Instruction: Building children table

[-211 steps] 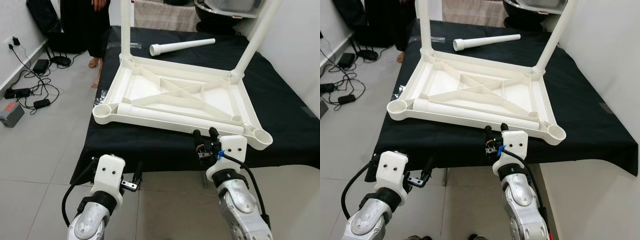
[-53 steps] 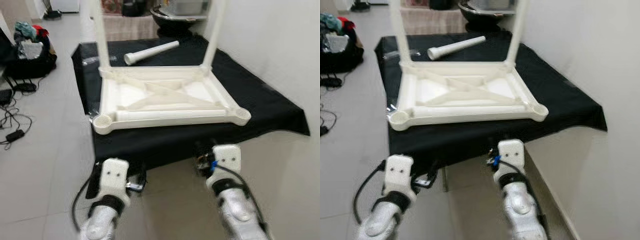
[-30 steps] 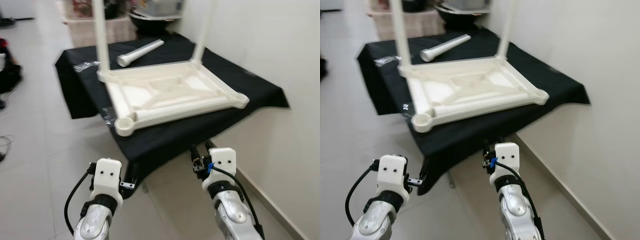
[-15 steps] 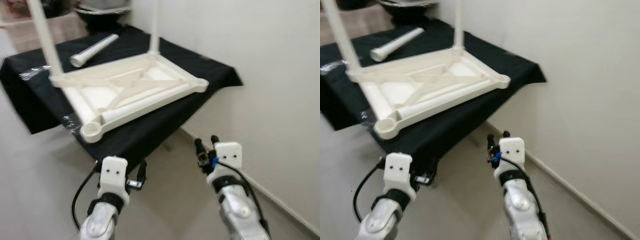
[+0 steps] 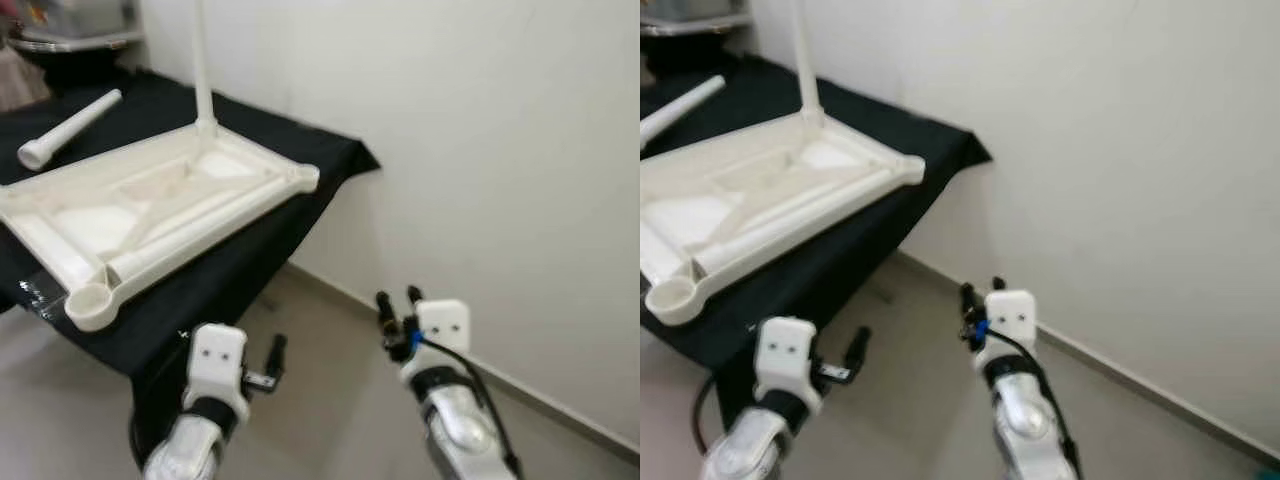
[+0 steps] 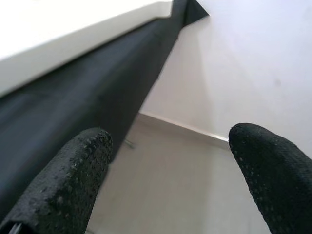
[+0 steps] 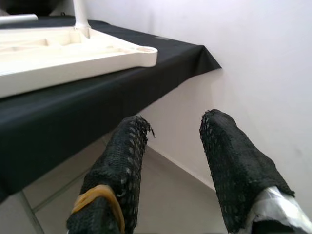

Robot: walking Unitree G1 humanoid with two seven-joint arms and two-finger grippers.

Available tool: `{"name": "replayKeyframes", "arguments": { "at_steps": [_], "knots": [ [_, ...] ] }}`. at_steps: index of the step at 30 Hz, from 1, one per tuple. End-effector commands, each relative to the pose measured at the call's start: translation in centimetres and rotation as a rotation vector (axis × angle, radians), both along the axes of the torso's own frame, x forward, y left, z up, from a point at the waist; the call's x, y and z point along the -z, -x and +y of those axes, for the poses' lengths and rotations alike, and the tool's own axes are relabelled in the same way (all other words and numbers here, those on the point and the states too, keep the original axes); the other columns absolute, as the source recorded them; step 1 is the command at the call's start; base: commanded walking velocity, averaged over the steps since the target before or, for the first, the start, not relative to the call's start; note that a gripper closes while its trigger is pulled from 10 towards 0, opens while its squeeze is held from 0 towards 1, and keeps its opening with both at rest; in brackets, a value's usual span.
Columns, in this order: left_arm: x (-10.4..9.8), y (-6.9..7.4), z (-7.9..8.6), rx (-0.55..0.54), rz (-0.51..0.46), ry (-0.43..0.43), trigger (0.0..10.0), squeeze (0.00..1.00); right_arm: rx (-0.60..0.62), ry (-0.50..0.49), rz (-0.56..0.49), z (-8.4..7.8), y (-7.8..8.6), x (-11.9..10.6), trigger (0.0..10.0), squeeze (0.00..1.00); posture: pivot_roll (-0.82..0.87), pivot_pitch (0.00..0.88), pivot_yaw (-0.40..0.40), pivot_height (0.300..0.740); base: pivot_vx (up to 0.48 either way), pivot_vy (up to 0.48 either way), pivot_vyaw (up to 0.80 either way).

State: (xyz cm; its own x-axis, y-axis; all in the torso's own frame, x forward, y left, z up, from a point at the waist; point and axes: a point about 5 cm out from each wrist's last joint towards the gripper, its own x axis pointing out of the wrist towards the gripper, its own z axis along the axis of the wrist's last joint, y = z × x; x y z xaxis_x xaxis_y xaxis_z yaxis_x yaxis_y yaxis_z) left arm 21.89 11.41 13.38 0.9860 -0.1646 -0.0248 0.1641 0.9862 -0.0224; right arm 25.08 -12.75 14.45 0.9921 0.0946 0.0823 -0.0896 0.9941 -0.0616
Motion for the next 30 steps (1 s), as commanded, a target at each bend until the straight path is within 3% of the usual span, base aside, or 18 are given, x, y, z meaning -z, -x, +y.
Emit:
{"name": "replayKeyframes", "arguments": {
  "at_steps": [1,30],
  "knots": [
    [0.19,0.2,0.01,0.003,0.005,-0.005,10.0,0.0,-0.002,0.004,0.004,0.05,0.01,0.1,10.0,0.0,0.07,0.1,-0.075,0.74,0.0,0.412,0.0],
    [0.12,0.23,-0.03,0.01,0.009,-0.011,10.0,0.0,0.006,-0.006,0.007,-0.03,0.04,0.13,10.0,0.0,0.08,0.104,-0.079,0.74,0.0,0.48,0.0]
  ]
}}
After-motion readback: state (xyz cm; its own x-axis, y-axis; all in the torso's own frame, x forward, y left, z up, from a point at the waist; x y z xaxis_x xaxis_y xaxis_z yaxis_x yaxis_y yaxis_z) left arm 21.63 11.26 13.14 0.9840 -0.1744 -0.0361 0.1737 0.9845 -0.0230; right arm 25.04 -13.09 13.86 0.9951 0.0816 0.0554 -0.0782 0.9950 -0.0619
